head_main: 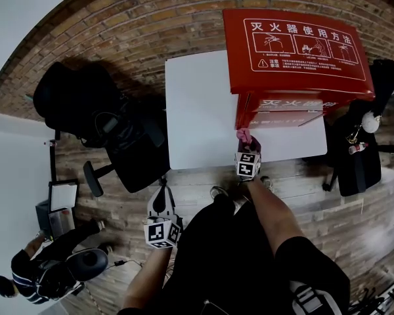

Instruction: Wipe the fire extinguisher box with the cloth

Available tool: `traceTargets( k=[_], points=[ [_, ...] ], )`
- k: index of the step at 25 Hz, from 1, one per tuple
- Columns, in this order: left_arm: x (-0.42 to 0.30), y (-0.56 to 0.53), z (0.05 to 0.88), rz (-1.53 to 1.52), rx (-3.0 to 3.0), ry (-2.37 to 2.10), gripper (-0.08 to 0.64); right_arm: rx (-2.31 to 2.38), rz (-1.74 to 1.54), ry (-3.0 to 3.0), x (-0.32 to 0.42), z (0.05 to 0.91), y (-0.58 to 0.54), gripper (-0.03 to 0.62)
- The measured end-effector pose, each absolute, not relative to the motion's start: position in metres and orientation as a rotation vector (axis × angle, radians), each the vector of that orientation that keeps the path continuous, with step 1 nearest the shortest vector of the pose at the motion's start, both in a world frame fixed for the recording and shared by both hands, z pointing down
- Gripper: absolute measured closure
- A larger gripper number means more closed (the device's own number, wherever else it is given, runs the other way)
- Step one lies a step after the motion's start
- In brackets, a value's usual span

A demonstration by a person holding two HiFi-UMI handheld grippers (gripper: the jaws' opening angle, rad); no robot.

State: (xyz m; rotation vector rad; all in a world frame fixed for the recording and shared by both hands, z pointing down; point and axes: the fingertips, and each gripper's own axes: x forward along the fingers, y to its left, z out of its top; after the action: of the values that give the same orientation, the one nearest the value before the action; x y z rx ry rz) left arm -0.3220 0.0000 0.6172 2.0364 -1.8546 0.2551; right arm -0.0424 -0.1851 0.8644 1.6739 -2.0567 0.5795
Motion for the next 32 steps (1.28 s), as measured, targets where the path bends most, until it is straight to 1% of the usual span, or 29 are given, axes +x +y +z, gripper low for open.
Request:
traceTargets(
  k=[16, 32],
  points=[
    [-0.281, 0.012, 0.607, 0.229, 1.983, -1.906, 0.541, 1.544, 0.517, -2.041, 0.001, 0.869, -0.187, 0.479],
    [-0.223, 0.023, 0.603, 0.212, 1.923, -1.957, 0.541, 1.446, 0.469, -2.065, 0.045, 0.871, -0.188, 0.479]
  ],
)
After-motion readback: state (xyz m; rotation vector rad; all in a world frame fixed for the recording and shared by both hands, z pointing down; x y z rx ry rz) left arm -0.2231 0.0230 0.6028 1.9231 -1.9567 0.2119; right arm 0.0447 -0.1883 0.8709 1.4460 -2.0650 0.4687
